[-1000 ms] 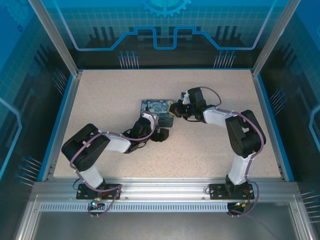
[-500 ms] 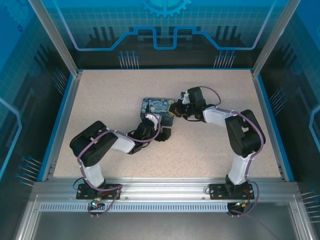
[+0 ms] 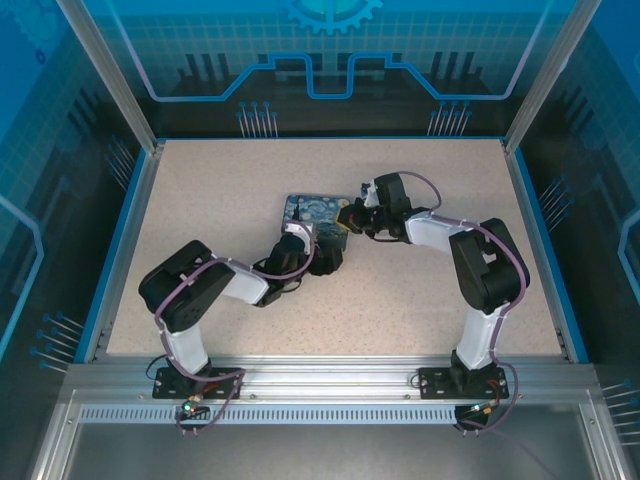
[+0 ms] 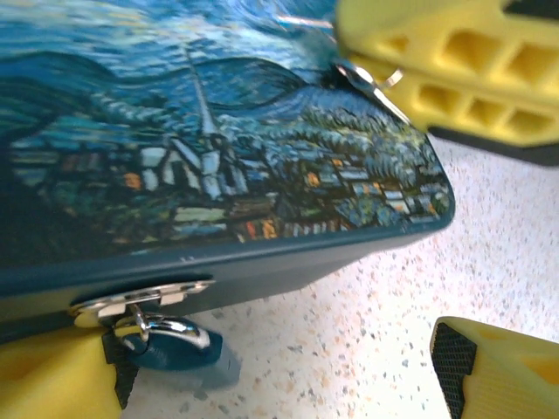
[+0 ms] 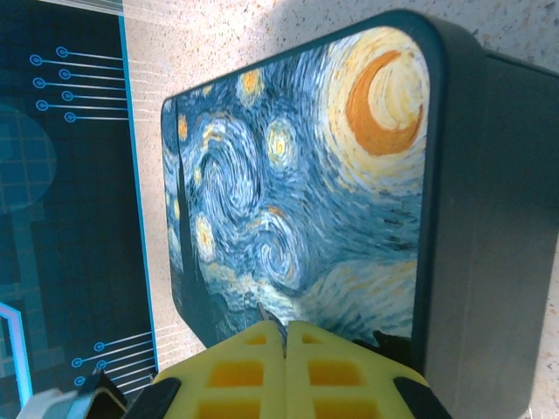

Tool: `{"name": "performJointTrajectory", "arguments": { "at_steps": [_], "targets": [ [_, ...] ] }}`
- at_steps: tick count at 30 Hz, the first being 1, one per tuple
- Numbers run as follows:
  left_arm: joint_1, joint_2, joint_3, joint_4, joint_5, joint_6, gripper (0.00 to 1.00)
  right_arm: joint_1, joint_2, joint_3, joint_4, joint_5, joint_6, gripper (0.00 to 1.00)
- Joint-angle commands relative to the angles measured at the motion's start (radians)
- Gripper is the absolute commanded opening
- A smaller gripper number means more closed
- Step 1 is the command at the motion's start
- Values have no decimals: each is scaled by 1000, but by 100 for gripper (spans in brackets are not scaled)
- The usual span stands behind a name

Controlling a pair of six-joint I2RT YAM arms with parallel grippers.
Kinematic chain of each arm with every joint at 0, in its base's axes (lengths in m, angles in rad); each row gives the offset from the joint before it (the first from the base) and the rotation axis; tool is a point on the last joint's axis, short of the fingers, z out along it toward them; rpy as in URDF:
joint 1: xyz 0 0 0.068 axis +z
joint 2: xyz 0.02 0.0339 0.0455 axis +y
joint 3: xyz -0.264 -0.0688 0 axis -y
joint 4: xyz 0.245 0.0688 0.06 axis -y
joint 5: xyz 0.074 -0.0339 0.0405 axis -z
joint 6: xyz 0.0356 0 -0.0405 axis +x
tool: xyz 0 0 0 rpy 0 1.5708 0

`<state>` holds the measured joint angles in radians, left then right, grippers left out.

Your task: Unlock the padlock with the key

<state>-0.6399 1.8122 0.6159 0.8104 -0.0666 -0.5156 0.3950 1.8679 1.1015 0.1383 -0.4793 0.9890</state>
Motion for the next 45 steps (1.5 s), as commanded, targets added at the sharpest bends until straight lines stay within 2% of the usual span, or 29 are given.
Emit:
{"name": "performJointTrajectory", "arguments": {
  "at_steps": [1,8,17,35,40,45],
  "targets": [
    [26,27,-20,102,30,-82,87,14,24,15,-32,-5,-17,0],
    [33,33,-34,130,58,-103,80,14,32,18,-28,-10,-17,0],
    [33,46,-37,168,90,-116,65,15,37,21,-29,-13,-15,0],
    [33,34,-103,274,64,-173,64,14,38,28,-43,-13,-23,0],
    [37,66,-122,361,61,-207,54,14,37,24,-42,-13,-26,0],
    [36,67,-121,353,62,-208,53,15,42,27,-46,-15,-29,0]
  ]
}}
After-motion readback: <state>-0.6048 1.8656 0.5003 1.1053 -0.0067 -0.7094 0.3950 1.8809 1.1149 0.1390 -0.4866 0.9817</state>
